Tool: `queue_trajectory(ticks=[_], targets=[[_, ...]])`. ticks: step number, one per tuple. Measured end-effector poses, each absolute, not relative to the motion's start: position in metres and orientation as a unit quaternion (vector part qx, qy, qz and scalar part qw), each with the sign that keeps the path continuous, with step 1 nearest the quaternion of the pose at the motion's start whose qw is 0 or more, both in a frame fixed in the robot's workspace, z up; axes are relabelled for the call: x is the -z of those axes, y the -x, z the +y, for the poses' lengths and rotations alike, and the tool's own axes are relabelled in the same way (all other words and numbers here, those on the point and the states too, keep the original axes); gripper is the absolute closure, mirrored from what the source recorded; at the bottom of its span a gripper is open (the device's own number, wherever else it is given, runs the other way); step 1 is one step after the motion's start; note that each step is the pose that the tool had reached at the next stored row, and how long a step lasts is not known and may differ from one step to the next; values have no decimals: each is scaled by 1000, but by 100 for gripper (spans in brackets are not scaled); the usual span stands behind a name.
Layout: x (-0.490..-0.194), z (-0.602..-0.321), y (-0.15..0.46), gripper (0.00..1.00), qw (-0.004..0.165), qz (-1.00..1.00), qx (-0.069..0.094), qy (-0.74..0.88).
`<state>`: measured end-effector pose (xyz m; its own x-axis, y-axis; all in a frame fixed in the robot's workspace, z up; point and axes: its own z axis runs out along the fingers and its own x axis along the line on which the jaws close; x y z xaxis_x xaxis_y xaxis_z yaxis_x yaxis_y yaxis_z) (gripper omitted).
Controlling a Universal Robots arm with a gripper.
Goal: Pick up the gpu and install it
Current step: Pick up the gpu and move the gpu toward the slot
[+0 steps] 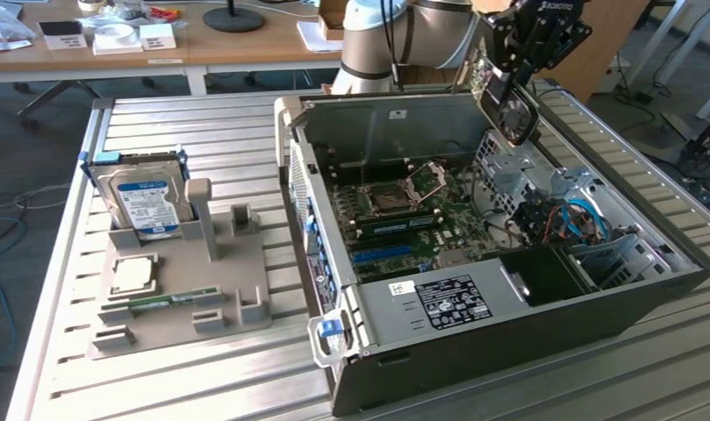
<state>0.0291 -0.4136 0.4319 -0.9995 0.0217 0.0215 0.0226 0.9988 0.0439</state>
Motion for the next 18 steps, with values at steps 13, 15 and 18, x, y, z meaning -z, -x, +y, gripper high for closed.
queue_trajectory(ticks=[13,15,18], targets=[[-432,-414,-57,73,11,-1000,22,10],[-432,-414,-60,73,11,-1000,22,9],[-432,-414,-62,73,11,-1000,22,9]])
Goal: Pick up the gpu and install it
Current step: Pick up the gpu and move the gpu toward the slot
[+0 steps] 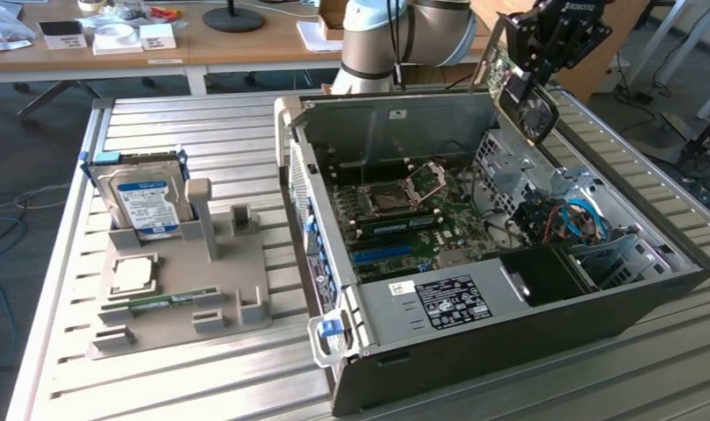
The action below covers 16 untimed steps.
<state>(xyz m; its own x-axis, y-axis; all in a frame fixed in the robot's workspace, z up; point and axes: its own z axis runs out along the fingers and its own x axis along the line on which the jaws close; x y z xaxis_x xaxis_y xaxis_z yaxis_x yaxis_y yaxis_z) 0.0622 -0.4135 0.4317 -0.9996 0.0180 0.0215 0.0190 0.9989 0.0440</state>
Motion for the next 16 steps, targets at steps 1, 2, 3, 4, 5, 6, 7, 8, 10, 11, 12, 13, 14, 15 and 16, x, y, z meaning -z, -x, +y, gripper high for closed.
queue_trajectory(ticks=[1,2,3,4,5,6,7,8,10,11,12,13,14,15,16], targets=[[-432,-414,-62,73,11,-1000,22,9],[-432,-414,-62,73,11,-1000,22,9],[-432,-414,-62,73,11,-1000,22,9],[-432,-414,-62,73,11,-1000,22,9],[-432,-415,-62,73,11,-1000,22,9],[-432,-415,-62,73,11,-1000,22,9],[-432,-416,-62,73,11,-1000,22,9],[-432,-416,-62,73,11,-1000,22,9],[-432,-417,-62,73,11,-1000,22,9],[-432,-418,-62,73,11,-1000,23,8],[-432,-418,-62,73,11,-1000,23,8],[-432,-418,-62,73,11,-1000,23,8],[-432,-418,-62,73,11,-1000,23,8],[-432,-418,-62,73,11,-1000,23,8],[-432,-418,-62,73,11,-1000,23,8]])
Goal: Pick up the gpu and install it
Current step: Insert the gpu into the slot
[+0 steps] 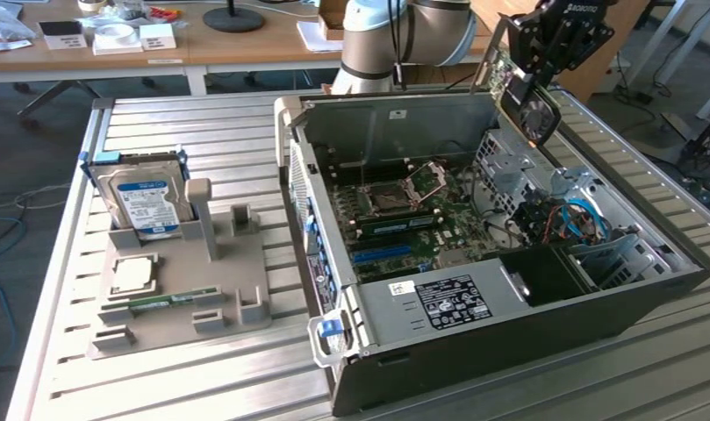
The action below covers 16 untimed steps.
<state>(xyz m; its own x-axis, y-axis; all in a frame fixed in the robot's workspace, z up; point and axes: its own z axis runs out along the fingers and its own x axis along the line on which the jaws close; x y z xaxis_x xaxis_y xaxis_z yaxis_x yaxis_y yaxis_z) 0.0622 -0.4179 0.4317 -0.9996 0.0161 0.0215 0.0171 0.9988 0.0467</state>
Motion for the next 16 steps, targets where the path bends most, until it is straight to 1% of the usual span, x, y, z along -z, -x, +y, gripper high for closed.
queue_trajectory(ticks=[16], targets=[[-431,-418,-62,73,11,-1000,23,-14]])
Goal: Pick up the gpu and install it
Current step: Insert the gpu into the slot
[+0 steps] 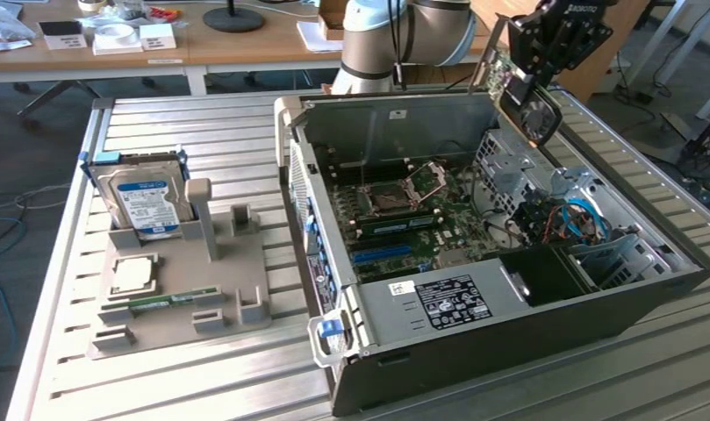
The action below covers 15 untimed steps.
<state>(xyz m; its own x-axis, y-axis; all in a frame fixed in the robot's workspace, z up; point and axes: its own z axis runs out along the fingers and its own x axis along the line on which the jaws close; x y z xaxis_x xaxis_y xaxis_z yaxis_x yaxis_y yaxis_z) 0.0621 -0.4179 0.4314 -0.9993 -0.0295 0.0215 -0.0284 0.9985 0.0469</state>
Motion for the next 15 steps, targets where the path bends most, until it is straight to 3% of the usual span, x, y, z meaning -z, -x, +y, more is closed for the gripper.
queue_trajectory(ticks=[15], targets=[[-431,-418,-62,73,14,-991,22,-129]])
